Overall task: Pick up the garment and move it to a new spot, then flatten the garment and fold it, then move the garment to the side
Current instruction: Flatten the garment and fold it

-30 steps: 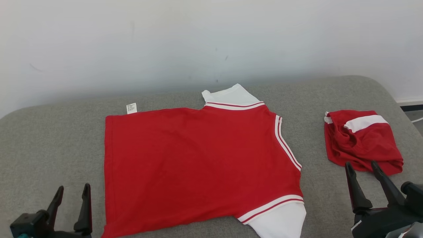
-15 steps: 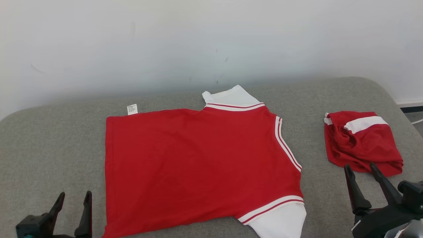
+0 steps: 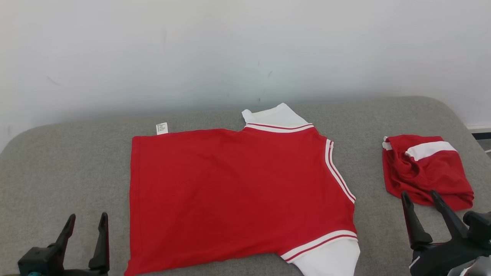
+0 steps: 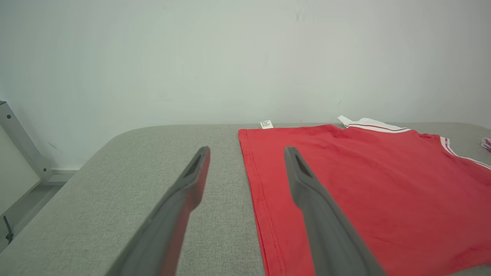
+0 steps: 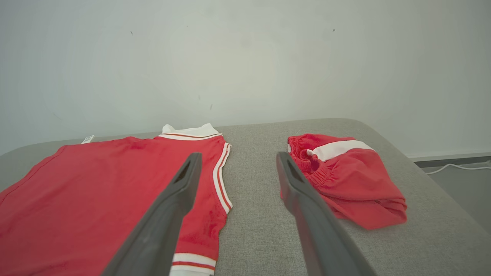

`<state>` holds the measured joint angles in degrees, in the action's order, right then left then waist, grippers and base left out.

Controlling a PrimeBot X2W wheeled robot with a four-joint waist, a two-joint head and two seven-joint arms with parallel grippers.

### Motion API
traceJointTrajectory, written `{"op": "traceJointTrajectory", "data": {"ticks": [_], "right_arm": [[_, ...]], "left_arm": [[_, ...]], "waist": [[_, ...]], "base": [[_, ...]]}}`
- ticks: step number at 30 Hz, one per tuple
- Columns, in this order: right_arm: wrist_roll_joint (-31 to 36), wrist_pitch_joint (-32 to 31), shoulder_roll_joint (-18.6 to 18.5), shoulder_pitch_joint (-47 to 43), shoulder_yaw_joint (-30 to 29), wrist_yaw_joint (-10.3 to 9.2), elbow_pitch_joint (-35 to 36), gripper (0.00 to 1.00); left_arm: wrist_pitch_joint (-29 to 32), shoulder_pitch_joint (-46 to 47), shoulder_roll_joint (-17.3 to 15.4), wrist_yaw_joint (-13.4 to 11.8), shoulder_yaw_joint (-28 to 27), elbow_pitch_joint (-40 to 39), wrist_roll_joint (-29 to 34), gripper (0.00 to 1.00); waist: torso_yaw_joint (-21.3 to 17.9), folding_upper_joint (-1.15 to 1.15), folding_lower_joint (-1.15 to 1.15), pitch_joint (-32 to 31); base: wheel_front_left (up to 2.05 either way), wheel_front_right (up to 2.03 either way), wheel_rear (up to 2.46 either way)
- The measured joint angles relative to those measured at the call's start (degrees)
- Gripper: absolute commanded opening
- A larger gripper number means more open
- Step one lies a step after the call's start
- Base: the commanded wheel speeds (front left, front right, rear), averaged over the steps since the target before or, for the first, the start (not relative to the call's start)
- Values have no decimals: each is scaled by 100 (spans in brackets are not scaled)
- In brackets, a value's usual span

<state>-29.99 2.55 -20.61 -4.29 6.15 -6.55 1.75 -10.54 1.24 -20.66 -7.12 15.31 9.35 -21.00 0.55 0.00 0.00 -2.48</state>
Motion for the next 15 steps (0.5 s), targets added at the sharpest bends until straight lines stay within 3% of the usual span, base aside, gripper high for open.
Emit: {"op": "traceJointTrajectory", "data": {"ticks": [10,15], "right_arm": [[-105,-332,2,-110,163,60,-92,100],[-343,-1006,-30,-158,544,267,-199,100]], "left_arm": [[368,-103,-42,21,38,-180,80,100],[826,-104,-105,428,302,15,-261,100]], "waist": [[106,0,0,42],[131,0,0,122]], "base": [[0,0,0],[0,0,0]]}}
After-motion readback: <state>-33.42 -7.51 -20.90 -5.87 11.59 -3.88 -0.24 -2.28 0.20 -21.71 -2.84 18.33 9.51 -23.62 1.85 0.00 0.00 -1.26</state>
